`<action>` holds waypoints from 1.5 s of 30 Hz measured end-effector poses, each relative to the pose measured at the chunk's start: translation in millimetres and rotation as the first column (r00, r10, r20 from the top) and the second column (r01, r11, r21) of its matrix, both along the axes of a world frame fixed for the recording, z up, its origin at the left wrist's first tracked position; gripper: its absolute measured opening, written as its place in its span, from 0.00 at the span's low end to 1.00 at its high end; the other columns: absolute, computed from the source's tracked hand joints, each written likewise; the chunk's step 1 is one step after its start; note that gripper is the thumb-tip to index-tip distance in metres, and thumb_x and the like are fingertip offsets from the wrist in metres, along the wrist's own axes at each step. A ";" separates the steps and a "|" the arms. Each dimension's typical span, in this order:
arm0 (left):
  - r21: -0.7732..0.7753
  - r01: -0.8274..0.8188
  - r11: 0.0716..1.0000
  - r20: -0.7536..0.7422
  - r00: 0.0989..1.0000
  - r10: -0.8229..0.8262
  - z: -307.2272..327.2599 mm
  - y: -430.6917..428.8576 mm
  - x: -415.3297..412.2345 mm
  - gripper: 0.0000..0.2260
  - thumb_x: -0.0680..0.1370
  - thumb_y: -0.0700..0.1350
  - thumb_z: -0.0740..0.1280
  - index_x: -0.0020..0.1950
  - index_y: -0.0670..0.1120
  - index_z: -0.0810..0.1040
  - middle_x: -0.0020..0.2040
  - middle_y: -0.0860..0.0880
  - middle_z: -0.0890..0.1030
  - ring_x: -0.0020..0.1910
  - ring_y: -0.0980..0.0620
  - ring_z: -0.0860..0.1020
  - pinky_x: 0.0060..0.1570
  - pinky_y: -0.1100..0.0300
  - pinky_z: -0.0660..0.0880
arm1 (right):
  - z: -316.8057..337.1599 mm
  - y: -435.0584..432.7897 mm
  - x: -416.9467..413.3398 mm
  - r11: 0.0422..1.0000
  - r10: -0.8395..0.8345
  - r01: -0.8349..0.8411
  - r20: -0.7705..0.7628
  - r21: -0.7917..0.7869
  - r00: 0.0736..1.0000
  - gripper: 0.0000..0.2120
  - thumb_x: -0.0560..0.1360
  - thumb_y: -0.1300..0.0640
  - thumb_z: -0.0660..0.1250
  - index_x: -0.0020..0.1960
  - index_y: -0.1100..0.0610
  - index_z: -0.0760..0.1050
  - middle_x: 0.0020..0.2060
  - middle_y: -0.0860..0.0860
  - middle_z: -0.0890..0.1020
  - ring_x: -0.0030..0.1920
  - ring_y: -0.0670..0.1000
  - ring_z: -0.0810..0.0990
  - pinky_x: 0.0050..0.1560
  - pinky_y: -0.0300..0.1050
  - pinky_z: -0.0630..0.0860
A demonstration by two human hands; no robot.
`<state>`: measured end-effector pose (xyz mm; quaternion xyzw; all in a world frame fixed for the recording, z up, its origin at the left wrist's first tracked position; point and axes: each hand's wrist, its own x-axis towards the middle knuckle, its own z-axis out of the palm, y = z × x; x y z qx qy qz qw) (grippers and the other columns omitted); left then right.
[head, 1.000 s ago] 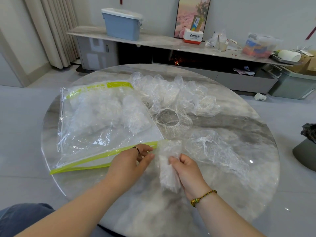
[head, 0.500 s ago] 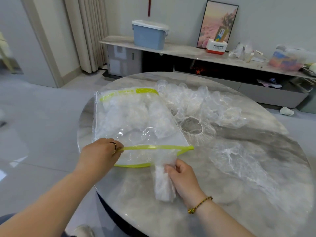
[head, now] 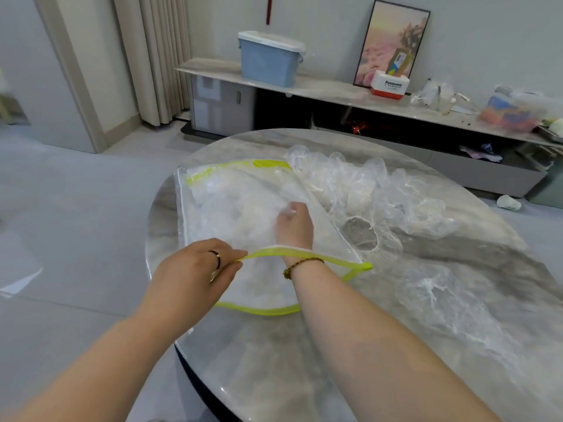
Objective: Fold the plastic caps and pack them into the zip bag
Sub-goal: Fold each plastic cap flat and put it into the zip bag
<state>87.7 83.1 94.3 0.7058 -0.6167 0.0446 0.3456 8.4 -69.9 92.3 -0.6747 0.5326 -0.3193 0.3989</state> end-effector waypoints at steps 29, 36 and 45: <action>0.220 0.016 0.975 0.079 0.996 -0.035 -7.5 -30.7 7.8 0.17 0.64 0.47 0.69 0.51 0.46 0.83 0.51 0.47 0.83 0.45 0.47 0.83 0.40 0.55 0.78 | -25.3 10.0 -10.6 0.811 0.329 -0.552 -0.625 -0.197 0.708 0.27 0.80 0.63 0.49 0.75 0.62 0.41 0.75 0.57 0.42 0.75 0.52 0.42 0.70 0.37 0.37; 0.204 0.142 0.969 0.285 0.938 -0.197 -21.2 -42.0 -44.4 0.20 0.71 0.52 0.55 0.52 0.48 0.83 0.54 0.46 0.82 0.54 0.51 0.73 0.54 0.59 0.64 | -25.2 26.7 -166.9 0.730 0.317 -0.578 -0.567 -0.366 0.760 0.13 0.66 0.57 0.59 0.44 0.58 0.79 0.39 0.52 0.83 0.44 0.47 0.75 0.46 0.37 0.69; 0.297 0.386 0.873 0.279 0.840 -0.466 -43.2 -61.0 -108.8 0.18 0.66 0.50 0.55 0.43 0.53 0.84 0.48 0.54 0.83 0.43 0.56 0.82 0.52 0.63 0.66 | -44.0 -4.3 -256.7 0.930 -0.071 -0.234 -0.764 -0.284 0.641 0.16 0.79 0.53 0.55 0.65 0.55 0.66 0.63 0.49 0.68 0.63 0.50 0.67 0.58 0.38 0.64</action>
